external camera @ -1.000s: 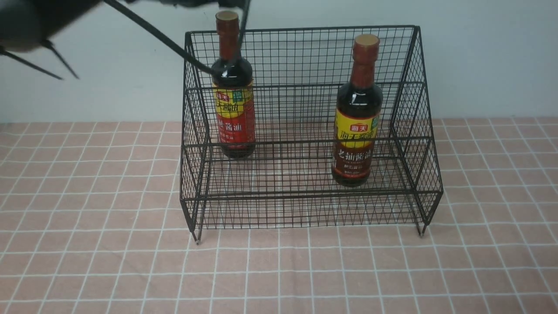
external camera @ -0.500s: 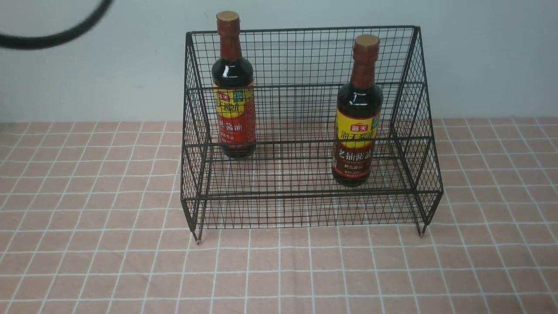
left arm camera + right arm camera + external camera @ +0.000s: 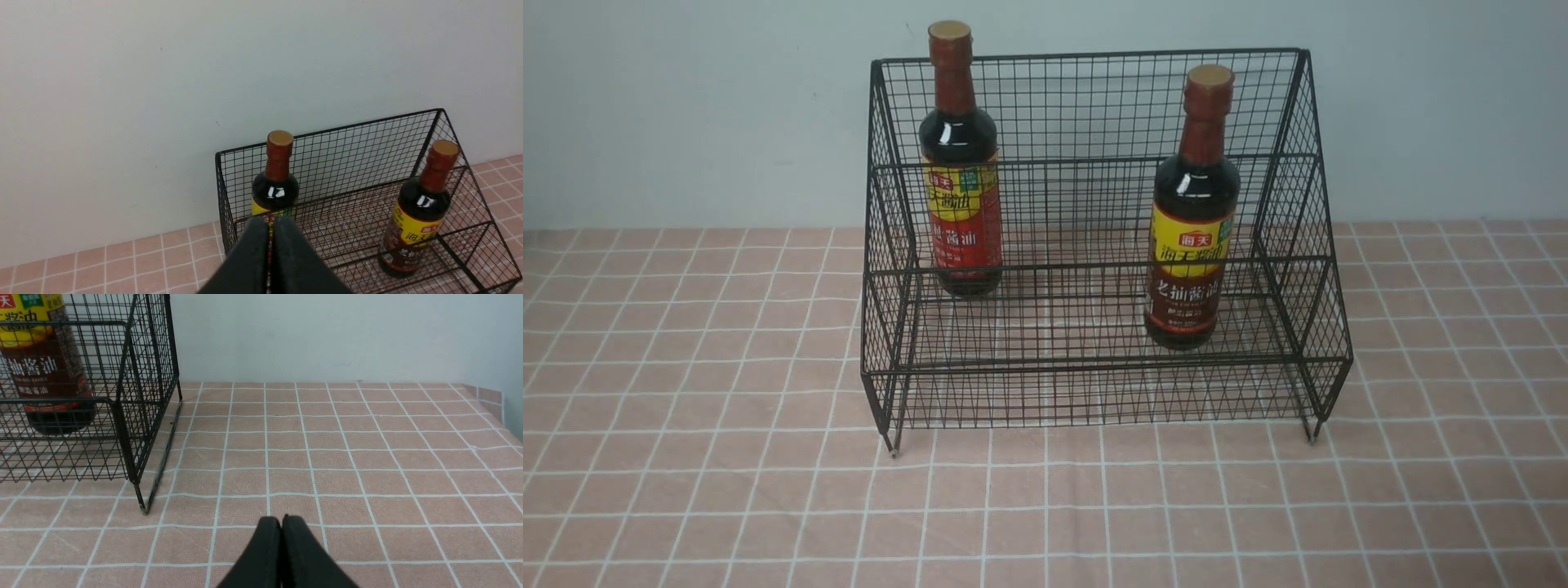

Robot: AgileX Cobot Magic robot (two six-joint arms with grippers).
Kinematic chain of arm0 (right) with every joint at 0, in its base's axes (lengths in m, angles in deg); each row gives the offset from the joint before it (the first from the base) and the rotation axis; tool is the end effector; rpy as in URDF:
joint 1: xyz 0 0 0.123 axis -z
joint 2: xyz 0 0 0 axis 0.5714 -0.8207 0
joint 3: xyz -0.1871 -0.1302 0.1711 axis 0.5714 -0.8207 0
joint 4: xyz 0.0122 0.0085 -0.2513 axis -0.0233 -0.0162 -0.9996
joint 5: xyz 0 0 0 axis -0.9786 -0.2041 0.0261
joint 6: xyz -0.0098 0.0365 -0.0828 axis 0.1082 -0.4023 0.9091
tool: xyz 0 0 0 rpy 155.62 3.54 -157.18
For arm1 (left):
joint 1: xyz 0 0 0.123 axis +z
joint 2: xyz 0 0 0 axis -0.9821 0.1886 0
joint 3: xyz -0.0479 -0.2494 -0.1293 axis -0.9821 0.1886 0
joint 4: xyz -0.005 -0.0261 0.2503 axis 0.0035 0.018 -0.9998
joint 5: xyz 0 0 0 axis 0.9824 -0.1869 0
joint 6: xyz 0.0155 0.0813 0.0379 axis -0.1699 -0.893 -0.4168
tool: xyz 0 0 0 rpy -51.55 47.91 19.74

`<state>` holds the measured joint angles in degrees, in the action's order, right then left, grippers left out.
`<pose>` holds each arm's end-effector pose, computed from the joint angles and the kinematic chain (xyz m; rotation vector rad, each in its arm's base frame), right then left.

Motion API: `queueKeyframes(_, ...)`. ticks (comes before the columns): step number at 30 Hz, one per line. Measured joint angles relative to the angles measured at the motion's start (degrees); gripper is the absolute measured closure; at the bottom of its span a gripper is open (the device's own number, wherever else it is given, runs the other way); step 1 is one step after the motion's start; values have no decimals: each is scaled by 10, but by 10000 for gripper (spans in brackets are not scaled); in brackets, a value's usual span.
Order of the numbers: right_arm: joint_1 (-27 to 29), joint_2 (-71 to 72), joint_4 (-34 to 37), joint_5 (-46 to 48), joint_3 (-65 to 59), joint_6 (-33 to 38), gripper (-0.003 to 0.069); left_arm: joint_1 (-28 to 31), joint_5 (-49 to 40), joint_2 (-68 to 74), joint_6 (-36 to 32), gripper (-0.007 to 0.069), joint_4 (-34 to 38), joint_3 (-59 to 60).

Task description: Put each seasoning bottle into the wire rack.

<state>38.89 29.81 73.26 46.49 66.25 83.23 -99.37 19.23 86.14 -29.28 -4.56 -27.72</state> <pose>0.0527 0.0000 0.1732 0.0466 1.8619 -0.0052 0.1343 -0.0438 0.4987 0.2351 1.8136 -0.2298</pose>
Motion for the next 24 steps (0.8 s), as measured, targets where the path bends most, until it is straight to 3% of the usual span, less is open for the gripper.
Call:
queueKeyframes(9, 0, 0, 0, 0, 0, 0, 673, 0, 23, -189, 0, 631, 9, 154)
queueKeyframes(24, 0, 0, 0, 0, 0, 0, 673, 2, -3, -247, 0, 631, 9, 215)
